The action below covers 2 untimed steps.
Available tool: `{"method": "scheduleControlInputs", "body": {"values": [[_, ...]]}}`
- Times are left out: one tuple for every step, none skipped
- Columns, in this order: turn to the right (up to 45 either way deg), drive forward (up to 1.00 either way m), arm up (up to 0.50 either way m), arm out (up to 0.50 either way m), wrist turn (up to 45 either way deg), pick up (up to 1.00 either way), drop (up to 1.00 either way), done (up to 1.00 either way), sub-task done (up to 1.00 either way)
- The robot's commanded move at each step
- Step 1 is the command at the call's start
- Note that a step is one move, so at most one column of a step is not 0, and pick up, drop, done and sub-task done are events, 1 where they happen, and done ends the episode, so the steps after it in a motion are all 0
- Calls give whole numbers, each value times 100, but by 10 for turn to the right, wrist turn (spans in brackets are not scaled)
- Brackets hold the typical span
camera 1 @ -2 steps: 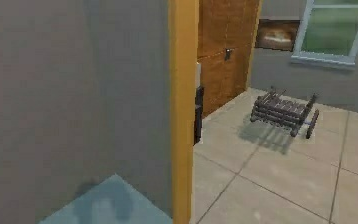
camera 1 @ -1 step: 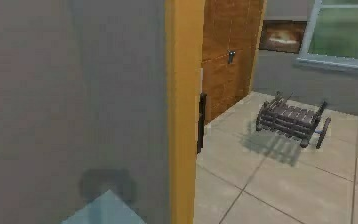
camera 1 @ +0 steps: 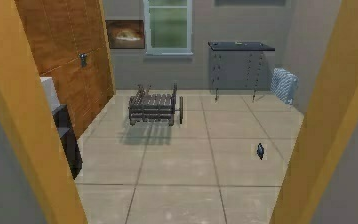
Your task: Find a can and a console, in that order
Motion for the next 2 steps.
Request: {"method": "scheduleControlInputs", "body": {"values": [[0, 90, 0, 0, 0, 0, 0, 0, 0], [150, 0, 0, 0, 0, 0, 0, 0, 0]]}}
